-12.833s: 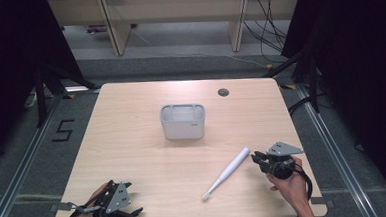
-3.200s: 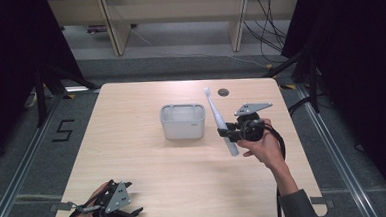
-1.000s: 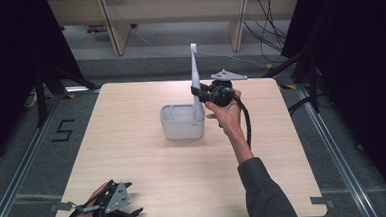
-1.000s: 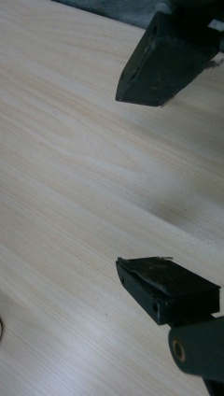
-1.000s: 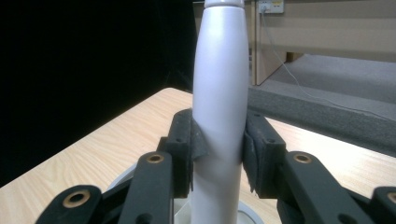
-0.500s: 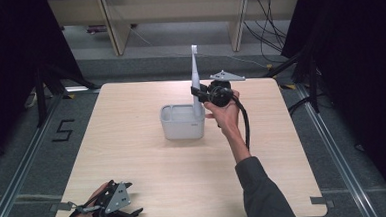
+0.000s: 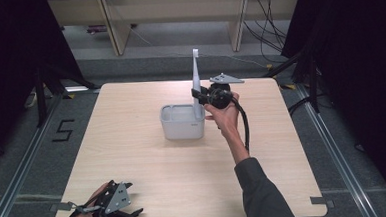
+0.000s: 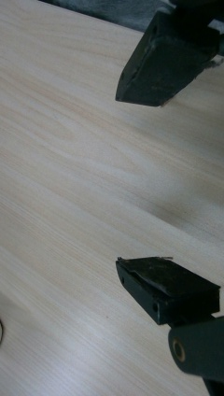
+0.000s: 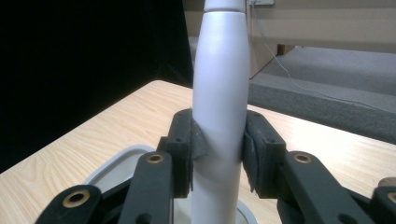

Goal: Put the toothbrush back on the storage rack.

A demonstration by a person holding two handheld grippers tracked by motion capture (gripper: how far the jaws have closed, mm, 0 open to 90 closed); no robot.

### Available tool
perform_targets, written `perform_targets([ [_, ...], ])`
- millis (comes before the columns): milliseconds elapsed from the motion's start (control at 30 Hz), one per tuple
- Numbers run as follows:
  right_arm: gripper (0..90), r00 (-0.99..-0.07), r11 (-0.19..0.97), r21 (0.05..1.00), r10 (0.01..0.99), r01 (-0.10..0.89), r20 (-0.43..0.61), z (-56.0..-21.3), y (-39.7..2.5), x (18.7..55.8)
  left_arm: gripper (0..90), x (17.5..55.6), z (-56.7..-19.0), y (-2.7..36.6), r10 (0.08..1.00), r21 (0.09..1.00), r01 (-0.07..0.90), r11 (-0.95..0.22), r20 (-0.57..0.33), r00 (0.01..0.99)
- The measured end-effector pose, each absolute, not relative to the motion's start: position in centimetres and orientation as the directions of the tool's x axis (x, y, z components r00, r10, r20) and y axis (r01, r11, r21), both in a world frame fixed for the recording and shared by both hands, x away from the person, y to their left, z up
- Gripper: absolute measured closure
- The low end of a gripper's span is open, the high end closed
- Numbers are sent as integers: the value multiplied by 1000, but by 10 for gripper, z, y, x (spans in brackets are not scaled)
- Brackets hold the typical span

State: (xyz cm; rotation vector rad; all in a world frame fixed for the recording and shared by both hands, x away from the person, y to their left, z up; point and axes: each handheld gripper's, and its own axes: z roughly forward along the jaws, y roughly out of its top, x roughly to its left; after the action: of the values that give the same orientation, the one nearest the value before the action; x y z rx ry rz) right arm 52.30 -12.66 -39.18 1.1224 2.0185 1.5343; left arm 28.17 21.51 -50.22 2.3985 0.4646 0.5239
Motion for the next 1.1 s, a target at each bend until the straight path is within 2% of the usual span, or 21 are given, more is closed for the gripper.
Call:
perform_targets([
  [733, 667, -616, 150, 916, 778, 373, 123, -409, -130, 521, 157, 282, -503, 215, 449, 649, 198, -735, 247, 859],
  [867, 667, -607, 142, 906, 782, 398, 144, -411, -128, 520, 156, 282, -503, 215, 448, 648, 197, -735, 247, 859],
  [933, 667, -615, 166, 912, 780, 376, 111, -412, -129, 521, 156, 282, -503, 215, 447, 648, 196, -736, 248, 859],
  [1100, 667, -616, 161, 903, 777, 398, 132, -418, -126, 521, 156, 281, -503, 214, 454, 655, 201, -728, 243, 857],
])
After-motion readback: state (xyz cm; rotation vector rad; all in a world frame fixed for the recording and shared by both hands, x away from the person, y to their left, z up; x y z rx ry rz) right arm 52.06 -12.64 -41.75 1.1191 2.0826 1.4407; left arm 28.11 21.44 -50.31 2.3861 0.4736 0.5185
